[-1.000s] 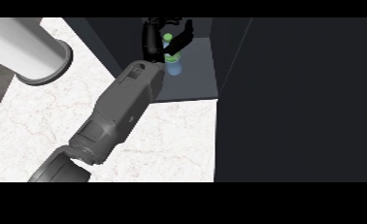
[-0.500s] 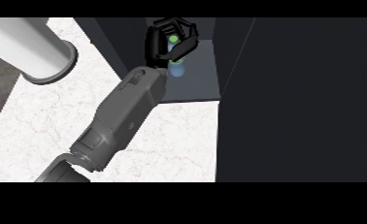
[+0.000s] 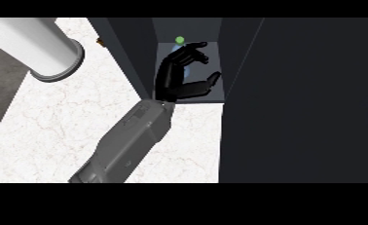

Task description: Pick up the bottled water, place it into the cabinet and close the cabinet

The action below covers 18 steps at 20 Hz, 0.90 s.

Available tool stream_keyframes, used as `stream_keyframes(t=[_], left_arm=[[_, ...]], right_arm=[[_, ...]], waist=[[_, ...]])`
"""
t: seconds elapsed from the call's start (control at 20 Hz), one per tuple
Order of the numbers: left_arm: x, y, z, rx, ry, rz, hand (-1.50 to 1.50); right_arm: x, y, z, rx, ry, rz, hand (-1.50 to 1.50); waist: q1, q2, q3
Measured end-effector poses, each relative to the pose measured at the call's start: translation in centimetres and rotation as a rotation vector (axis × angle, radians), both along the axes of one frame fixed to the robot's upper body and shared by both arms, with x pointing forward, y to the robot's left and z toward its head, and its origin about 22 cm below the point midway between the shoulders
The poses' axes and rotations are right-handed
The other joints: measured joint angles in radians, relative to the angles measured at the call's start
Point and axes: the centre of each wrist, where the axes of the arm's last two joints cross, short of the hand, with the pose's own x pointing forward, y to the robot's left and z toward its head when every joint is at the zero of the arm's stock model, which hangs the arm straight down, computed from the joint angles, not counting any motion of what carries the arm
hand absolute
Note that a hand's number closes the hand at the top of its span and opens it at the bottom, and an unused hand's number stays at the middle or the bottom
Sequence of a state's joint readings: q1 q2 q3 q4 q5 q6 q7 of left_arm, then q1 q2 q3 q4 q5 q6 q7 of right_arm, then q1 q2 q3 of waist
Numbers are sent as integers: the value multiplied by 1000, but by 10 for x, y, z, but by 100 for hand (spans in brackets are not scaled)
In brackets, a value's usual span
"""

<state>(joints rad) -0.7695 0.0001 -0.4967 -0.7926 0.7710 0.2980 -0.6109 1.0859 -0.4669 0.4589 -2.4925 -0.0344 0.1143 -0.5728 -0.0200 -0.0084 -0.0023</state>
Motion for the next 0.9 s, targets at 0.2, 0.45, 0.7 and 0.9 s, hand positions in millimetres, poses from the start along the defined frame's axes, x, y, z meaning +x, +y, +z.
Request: stream_keyframes(t=[0.2,0.45,0.7,0.9], left_arm=[[-40,-8,-15,-44,40,-95,-150],[-85,15,-32,-62,62,-77,-150],[-132,57,-42,-71,77,-12,-150],[-166,90,-48,-83,78,-5,-150]], right_arm=[[-4,3,0,8,16,-20,-150],[-6,5,1,2,26,-44,-150],[-7,3,1,-18,25,-21,150],[-5,1,2,-50,45,115,150]], waist=[[20,-7,0],[40,-8,0],[51,-7,0],[64,-6,-2]])
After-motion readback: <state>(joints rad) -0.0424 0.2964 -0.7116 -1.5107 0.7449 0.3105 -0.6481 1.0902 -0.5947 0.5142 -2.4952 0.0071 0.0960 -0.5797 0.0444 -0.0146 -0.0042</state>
